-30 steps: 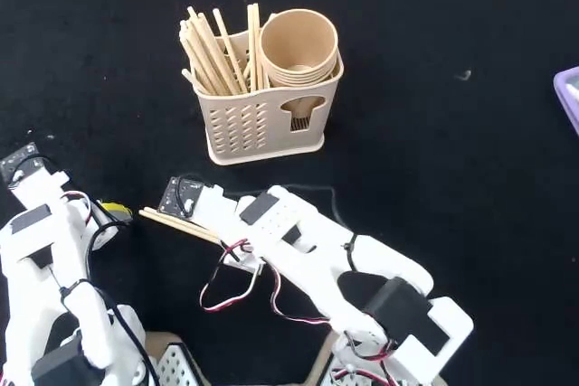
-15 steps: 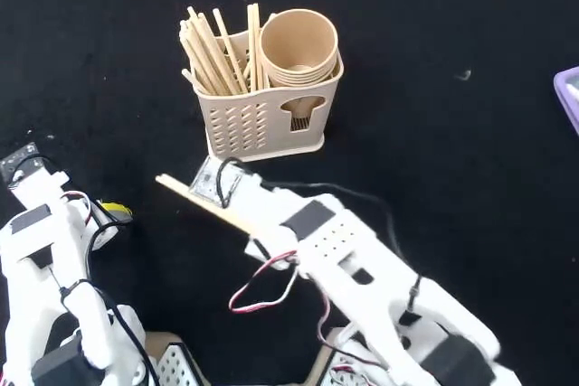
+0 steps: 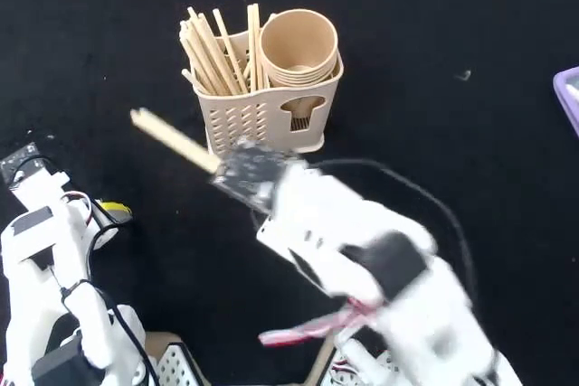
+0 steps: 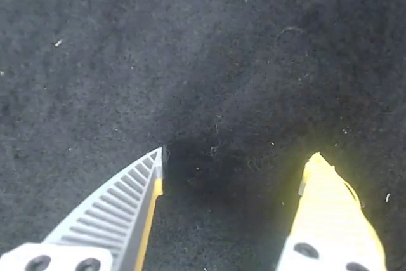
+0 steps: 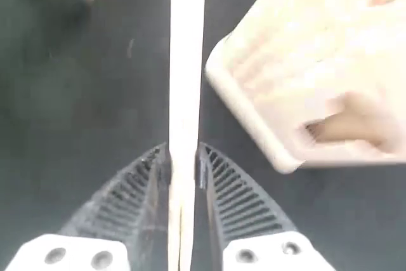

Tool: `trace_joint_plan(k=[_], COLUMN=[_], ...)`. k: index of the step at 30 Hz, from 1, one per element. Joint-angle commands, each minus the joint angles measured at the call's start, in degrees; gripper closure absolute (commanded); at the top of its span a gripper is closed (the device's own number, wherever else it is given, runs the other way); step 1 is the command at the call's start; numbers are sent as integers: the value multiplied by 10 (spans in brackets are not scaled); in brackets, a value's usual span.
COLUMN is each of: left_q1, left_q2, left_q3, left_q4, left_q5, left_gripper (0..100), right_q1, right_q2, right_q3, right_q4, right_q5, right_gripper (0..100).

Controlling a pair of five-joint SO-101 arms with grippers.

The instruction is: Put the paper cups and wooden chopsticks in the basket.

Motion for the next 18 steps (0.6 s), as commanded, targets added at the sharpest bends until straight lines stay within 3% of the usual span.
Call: trace_joint_plan(k=[1,7,15,18], left_q1=[-4,-6,-6,-6], left_q2=[-3,-2,-4,-7], left_q3=[-1,-1,5,5], left_q4=[-5,-6,-7,-8], left_q5=[5,5,5,4], left_gripper=[662,662,662,662], right_q1=[-4,-3,84,91], right_q2=[-62,-64,-62,-44], right_q3=[-158,-142,85,143], right_q4=[-11,-182,-649,-764], right_q5=[-36,-114,-240,-249], right_gripper=[988,988,988,988])
